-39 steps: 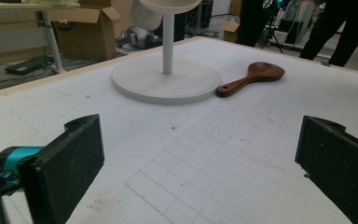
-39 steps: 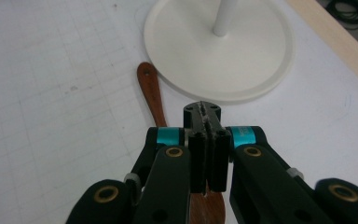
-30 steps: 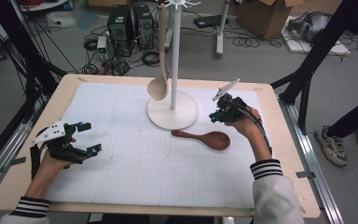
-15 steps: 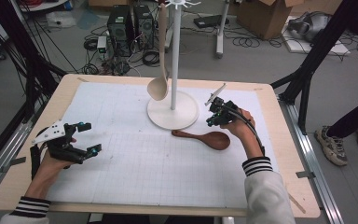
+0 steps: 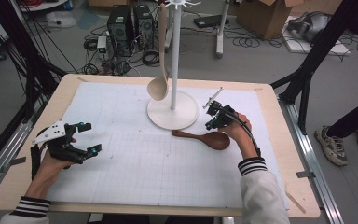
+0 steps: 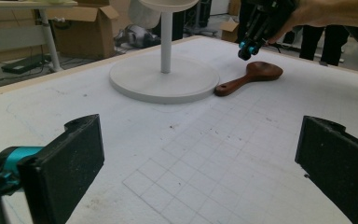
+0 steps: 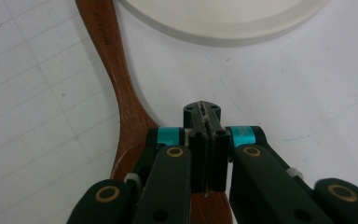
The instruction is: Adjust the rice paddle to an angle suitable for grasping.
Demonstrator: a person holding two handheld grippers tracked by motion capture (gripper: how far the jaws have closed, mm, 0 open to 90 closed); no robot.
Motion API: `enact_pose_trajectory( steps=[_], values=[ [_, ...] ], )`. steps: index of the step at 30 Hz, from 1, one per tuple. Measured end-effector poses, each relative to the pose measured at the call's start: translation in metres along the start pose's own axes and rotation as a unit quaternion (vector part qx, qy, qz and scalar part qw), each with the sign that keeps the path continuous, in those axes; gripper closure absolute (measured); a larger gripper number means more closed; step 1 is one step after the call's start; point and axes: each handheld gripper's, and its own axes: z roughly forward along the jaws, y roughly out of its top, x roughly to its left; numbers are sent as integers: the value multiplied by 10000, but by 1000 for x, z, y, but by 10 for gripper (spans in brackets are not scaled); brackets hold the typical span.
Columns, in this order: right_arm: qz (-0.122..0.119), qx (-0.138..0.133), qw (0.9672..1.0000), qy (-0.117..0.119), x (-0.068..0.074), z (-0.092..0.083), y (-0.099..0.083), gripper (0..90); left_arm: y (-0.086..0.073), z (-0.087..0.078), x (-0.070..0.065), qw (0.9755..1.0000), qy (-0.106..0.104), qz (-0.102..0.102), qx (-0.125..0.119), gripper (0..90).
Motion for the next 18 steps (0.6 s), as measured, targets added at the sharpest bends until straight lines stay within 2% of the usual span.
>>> enact_pose_trajectory(
  steps=[14,17,18],
  values=[
    [216,105,9997,63,-1,14,-3,900,-1,1,0,10000,-6,6,23,17],
    [289,111,9994,135,0,16,-3,900,-1,1,0,10000,-9,13,24,17],
    [253,112,9996,100,0,16,-3,900,-1,1,0,10000,-9,14,24,17]
  ],
)
